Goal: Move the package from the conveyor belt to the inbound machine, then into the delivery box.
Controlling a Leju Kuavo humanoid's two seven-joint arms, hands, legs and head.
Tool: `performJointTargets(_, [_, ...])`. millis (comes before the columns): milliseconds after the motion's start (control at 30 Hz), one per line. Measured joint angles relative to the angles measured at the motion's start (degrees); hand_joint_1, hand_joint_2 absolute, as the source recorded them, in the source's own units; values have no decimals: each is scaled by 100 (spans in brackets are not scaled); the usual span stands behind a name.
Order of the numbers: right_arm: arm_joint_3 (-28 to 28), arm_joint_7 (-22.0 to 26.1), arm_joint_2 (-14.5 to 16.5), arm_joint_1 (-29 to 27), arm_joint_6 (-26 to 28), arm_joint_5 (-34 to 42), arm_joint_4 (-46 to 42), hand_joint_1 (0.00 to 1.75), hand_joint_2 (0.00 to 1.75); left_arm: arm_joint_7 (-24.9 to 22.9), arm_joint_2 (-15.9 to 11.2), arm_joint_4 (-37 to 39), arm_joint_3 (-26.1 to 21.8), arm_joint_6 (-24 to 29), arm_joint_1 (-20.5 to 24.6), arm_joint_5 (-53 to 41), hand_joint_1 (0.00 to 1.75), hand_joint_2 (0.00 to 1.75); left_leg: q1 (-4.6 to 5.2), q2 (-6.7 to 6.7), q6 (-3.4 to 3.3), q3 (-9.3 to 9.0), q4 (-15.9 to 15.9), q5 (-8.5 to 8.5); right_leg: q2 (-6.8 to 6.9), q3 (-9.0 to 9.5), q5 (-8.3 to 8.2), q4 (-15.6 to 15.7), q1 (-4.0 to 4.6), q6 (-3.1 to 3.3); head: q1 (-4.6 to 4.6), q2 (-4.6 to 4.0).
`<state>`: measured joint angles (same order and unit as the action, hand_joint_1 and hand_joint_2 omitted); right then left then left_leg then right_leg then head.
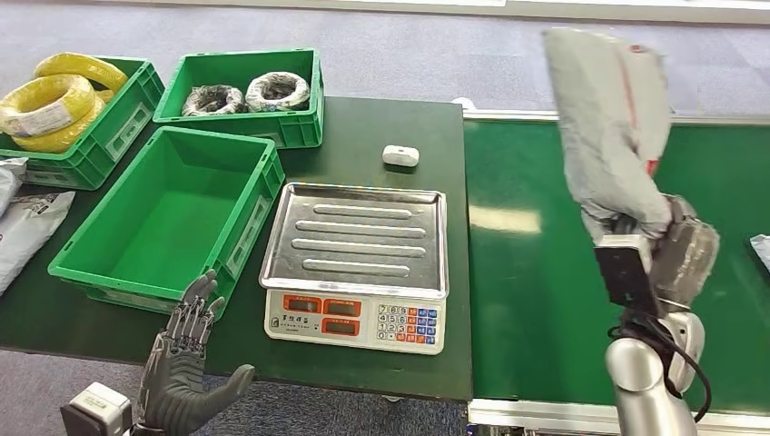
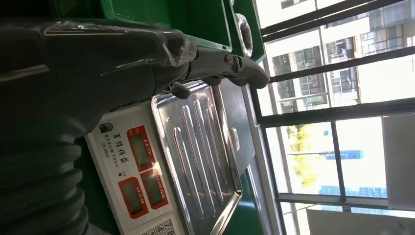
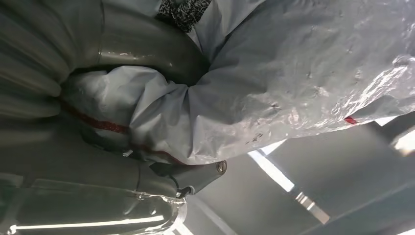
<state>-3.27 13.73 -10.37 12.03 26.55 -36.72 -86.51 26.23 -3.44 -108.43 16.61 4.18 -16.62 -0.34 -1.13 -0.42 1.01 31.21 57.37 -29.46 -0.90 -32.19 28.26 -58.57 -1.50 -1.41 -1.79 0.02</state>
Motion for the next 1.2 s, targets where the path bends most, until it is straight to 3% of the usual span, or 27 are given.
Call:
performJointTargets(133, [-779, -226, 26, 149, -385, -405, -166, 175, 175, 32, 31, 42, -119, -131, 100, -66, 0, 175, -1, -18, 2, 2, 1, 8, 16, 3, 0, -1, 1, 0, 1, 0])
performJointTargets(233, [-1207, -582, 85, 381, -1339, -719, -76, 171, 175, 75, 43, 75, -226, -233, 147, -89, 0, 175, -1, -7, 3, 8, 0, 8, 7, 0, -1, -2, 1, 1, 1, 0])
performJointTargets(367, [-1781, -1128, 413, 770, -2463, -1150, 606, 3, 175, 81, 42, 90, -434, -342, 208, -32, 0, 175, -2, -11, 4, 3, 0, 9, 10, -3, 0, -2, 2, 1, 1, 0])
performJointTargets(467, [-2074, -1103, 643, 987, -2519, -1418, 1291, 0, 175, 54, 44, 91, -622, -390, 225, -100, 0, 175, -5, -24, 4, 9, 0, 13, 24, -4, 0, -2, 5, 1, 1, 0])
performJointTargets(600, [-2305, -670, 852, 1153, -2421, -1502, 2200, 0, 175, -101, 101, 91, -826, -458, 360, -417, 0, 175, -5, -23, 4, 11, 1, 13, 23, -4, 0, -2, 5, 1, 2, 0])
performJointTargets(800, [-2412, 197, 1053, 1137, -1639, -1282, 2769, 0, 175, -230, 233, 102, -873, -441, 549, -885, 0, 175, -4, -22, 4, 11, 2, 12, 21, -8, 0, -1, 4, 1, 2, 0])
performJointTargets(1000, [-2431, 765, 1179, 907, -937, -750, 2407, 0, 175, -465, 318, 240, -539, 114, 807, -2085, 0, 175, -5, -23, 4, 10, 2, 13, 23, -10, 0, -1, 4, 1, 1, 0])
performJointTargets(1200, [-2447, 894, 1158, 439, -662, -526, 1284, 0, 175, -824, 321, 525, 56, 513, 1301, -3128, 0, 175, -4, -23, 4, 11, 3, 13, 22, -10, 0, 0, 4, 1, 2, 0])
